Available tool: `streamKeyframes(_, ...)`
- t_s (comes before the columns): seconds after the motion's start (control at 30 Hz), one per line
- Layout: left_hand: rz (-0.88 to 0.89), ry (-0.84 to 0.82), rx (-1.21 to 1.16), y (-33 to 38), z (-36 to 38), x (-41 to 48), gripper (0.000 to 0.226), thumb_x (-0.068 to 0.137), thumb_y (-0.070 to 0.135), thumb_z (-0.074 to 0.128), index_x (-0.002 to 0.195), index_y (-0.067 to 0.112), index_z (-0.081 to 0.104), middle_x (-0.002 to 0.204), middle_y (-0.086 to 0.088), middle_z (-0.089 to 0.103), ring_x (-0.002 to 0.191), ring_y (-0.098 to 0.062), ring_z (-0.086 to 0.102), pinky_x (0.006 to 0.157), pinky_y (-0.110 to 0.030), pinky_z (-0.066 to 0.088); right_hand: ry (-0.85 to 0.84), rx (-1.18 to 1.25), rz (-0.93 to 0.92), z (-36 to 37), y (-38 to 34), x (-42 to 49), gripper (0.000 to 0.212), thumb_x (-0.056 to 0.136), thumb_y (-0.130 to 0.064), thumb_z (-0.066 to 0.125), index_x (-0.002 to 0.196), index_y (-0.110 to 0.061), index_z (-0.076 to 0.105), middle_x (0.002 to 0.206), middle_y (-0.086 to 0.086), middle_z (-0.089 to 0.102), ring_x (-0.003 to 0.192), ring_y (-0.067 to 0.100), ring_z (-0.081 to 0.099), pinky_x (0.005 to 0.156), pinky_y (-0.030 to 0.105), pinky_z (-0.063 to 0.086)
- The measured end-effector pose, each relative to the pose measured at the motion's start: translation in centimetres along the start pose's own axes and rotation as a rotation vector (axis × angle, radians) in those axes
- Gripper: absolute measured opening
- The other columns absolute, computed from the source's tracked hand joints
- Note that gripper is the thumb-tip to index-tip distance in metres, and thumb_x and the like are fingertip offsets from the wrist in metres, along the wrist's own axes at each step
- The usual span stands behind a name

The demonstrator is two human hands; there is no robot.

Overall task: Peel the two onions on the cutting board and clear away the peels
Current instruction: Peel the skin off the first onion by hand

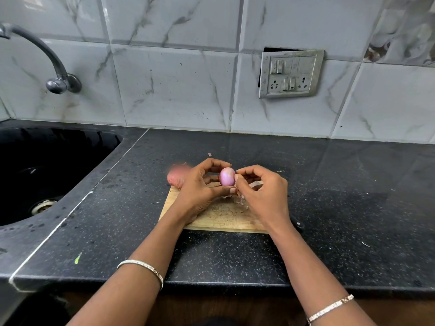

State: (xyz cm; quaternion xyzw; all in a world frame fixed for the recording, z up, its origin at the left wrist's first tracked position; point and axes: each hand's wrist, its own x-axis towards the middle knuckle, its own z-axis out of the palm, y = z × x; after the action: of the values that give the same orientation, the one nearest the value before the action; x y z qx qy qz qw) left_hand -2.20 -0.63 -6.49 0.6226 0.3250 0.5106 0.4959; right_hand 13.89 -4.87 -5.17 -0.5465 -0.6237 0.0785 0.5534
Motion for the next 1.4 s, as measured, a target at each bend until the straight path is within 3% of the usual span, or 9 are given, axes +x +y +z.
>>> streamKeyframes(0.27, 0.024, 0.001, 0.058, 0.0, 0.0, 0.0, 0.057, 0.065, -0.003, 0.092, 0.114, 0.012, 0.067, 0.114, -0.014, 0.071, 0.097, -0.024, 0.073, 0.088, -0.036, 0.061, 0.026, -0.150, -0.140, 0.5, 0.8, 0.0, 0.004, 0.085, -0.023, 0.072, 0.081, -0.021, 0.072, 0.079, -0.012, 0.067, 0.074, 0.009, 0.062, 0.067, 0.037, 0.053)
streamKeyframes(0.43, 0.028, 0.002, 0.070, 0.2, 0.0, -0.1, 0.057, 0.064, -0.001, 0.093, 0.113, 0.012, 0.067, 0.110, -0.009, 0.072, 0.092, -0.017, 0.072, 0.080, -0.026, 0.058, 0.021, -0.182, -0.100, 0.8, 0.7, 0.0, 0.005, 0.087, -0.019, 0.070, 0.084, -0.017, 0.067, 0.082, -0.009, 0.064, 0.078, 0.015, 0.060, 0.069, 0.036, 0.049)
streamKeyframes(0.6, 0.027, 0.001, 0.065, 0.4, 0.0, -0.2, 0.059, 0.062, -0.002, 0.094, 0.112, 0.011, 0.066, 0.112, -0.013, 0.071, 0.096, -0.024, 0.074, 0.086, -0.033, 0.061, 0.060, -0.185, 0.002, 0.6, 1.3, 0.4, 0.006, 0.090, -0.015, 0.065, 0.085, -0.017, 0.066, 0.085, -0.006, 0.067, 0.078, 0.013, 0.061, 0.073, 0.041, 0.053)
streamKeyframes(0.83, 0.052, 0.049, 0.078, 0.5, 0.2, -0.2, 0.058, 0.061, 0.000, 0.094, 0.110, 0.011, 0.067, 0.110, -0.010, 0.071, 0.095, -0.028, 0.075, 0.083, -0.033, 0.062, 0.001, 0.018, 0.027, 0.1, -0.2, -0.2, 0.011, 0.085, -0.016, 0.071, 0.093, -0.023, 0.076, 0.082, -0.014, 0.074, 0.071, 0.003, 0.068, 0.067, 0.027, 0.057)
streamKeyframes(0.97, 0.066, 0.052, 0.113, 0.5, 0.1, -0.2, 0.053, 0.065, 0.000, 0.092, 0.110, 0.012, 0.067, 0.110, -0.011, 0.070, 0.090, -0.018, 0.074, 0.079, -0.028, 0.060, -0.022, 0.036, -0.049, 0.0, -0.6, -0.3, 0.007, 0.084, -0.029, 0.079, 0.088, -0.023, 0.079, 0.078, -0.015, 0.074, 0.068, 0.001, 0.069, 0.061, 0.019, 0.054)
streamKeyframes(1.07, 0.057, 0.056, 0.117, 0.5, 0.1, -0.2, 0.053, 0.066, 0.001, 0.092, 0.111, 0.012, 0.067, 0.110, -0.010, 0.070, 0.089, -0.017, 0.073, 0.079, -0.030, 0.061, -0.021, 0.041, -0.071, 0.0, -0.3, -0.3, 0.006, 0.083, -0.024, 0.081, 0.089, -0.024, 0.082, 0.079, -0.018, 0.073, 0.073, 0.000, 0.070, 0.063, 0.015, 0.053)
streamKeyframes(1.3, 0.038, 0.046, 0.112, 0.5, 0.0, -0.2, 0.057, 0.062, -0.001, 0.094, 0.111, 0.013, 0.068, 0.113, -0.012, 0.070, 0.096, -0.029, 0.073, 0.078, -0.026, 0.059, -0.013, 0.076, -0.085, -0.2, -0.2, -0.2, 0.008, 0.084, -0.015, 0.081, 0.088, -0.021, 0.082, 0.077, -0.020, 0.072, 0.081, 0.000, 0.071, 0.077, 0.019, 0.055)
streamKeyframes(1.4, 0.036, 0.037, 0.125, 0.5, 0.0, -0.2, 0.056, 0.061, 0.000, 0.095, 0.109, 0.013, 0.068, 0.112, -0.012, 0.070, 0.097, -0.031, 0.073, 0.079, -0.027, 0.060, -0.012, 0.068, -0.083, -0.3, -0.2, -0.2, 0.007, 0.083, -0.014, 0.080, 0.085, -0.020, 0.082, 0.075, -0.021, 0.071, 0.080, 0.001, 0.071, 0.076, 0.020, 0.055)
